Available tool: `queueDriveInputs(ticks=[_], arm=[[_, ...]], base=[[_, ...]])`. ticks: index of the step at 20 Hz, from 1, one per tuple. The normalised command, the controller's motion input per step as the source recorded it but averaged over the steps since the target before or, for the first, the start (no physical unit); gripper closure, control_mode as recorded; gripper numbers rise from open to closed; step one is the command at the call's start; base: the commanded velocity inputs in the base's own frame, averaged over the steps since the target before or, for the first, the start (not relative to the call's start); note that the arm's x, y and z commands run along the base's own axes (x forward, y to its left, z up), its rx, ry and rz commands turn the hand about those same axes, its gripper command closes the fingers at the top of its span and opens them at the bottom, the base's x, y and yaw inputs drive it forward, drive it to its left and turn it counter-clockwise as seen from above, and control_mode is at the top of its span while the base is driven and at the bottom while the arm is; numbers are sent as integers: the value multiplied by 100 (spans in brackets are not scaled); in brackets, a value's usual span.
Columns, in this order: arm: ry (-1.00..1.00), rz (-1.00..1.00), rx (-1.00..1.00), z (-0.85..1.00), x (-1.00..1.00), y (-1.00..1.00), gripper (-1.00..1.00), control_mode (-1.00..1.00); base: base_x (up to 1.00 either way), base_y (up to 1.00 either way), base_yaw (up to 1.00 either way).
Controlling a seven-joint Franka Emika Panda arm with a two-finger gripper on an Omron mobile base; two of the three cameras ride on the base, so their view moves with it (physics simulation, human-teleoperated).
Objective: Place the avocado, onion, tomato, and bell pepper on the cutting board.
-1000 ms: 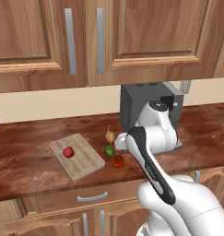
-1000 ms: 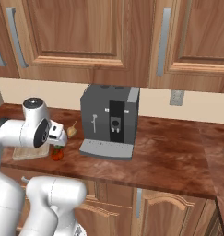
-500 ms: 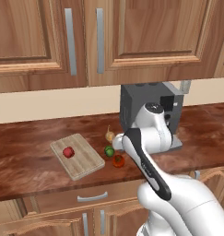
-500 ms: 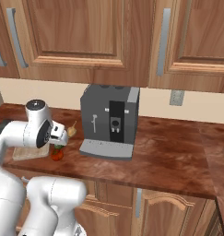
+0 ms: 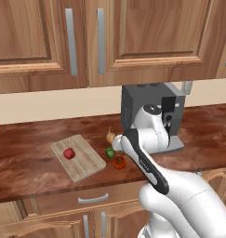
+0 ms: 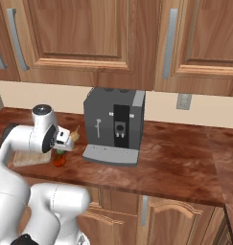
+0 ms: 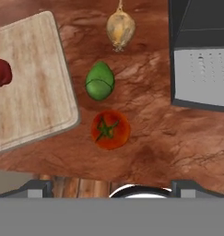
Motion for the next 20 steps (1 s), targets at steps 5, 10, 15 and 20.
queueDriveInputs(ticks=[5, 10, 15, 20], arm=[[4, 0, 0, -16, 13, 0, -100, -100], [2, 0, 0, -13, 7, 0, -100, -100], [0, 0, 0, -10, 0, 0, -100, -100], [0, 0, 0, -17, 0, 10, -100, -100]], base=[[0, 0, 0], [0, 0, 0], [0, 0, 0], [0, 0, 0]])
